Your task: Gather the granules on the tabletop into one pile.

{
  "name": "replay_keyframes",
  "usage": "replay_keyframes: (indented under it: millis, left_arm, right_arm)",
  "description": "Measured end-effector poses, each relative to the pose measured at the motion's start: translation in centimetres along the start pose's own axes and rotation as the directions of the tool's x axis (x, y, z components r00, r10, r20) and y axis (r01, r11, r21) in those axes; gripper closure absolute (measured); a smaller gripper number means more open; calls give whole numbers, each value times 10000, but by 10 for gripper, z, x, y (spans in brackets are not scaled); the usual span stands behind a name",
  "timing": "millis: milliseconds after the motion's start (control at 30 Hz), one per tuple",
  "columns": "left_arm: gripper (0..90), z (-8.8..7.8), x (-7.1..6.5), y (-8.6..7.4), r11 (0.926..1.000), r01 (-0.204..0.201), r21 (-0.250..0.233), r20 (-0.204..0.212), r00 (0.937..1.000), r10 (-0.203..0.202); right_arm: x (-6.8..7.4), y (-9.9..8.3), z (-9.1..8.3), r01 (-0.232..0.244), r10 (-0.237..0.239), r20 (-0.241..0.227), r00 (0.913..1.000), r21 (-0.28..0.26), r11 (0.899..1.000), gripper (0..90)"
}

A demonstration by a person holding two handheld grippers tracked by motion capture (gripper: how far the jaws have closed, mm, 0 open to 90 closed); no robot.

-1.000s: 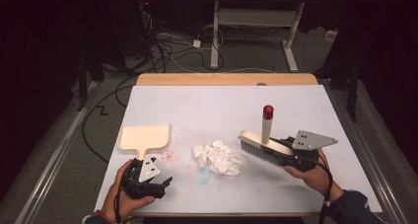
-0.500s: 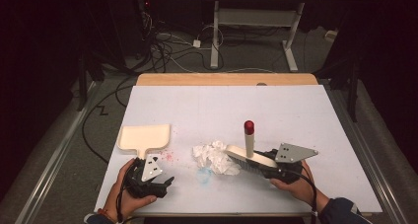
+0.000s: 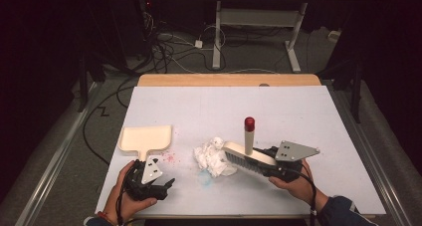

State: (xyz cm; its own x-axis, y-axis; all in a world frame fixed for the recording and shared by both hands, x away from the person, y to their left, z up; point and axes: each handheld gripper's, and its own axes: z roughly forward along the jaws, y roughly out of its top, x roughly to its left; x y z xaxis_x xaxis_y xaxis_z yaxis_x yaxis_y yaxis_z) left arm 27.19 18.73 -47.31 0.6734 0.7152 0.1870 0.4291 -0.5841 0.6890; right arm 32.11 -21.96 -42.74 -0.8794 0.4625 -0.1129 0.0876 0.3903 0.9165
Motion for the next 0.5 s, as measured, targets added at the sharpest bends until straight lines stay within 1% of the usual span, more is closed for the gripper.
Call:
replay_keyframes:
  millis: [67,167,200,233,300,367,433,500]
  left_arm:
    - [174,-1,2,0,9998,194,-71,-186,9996,-195]
    - [174,-5,7,-1,9985,514,-192,-518,9973,-523]
    - [174,-6,9,-1,9976,638,-285,-518,9965,-652]
    - [174,-7,10,-2,9970,699,-322,-588,9957,-717]
    - [174,-8,12,-3,9958,847,-351,-720,9936,-870]
    - [174,-8,13,-3,9956,882,-320,-786,9928,-905]
    - [174,-7,13,-4,9957,907,-201,-846,9922,-921]
    - [174,-8,14,-4,9954,924,-252,-839,9920,-942]
  right_arm:
    - [-4,3,-8,-161,162,44,9999,-279,9995,679]
    - [-8,4,-18,-355,364,168,9992,-486,9982,679]
    - [-9,5,-21,-308,322,220,9992,-570,9979,679]
    - [-10,5,-23,-370,384,207,9990,-616,9974,679]
    - [-11,6,-25,-566,572,98,9983,-564,9968,679]
    - [-10,4,-26,-508,515,176,9985,-388,9980,678]
    - [-10,4,-26,-563,565,87,9984,-251,9981,678]
    - [-9,3,-27,-543,546,118,9984,-211,9983,679]
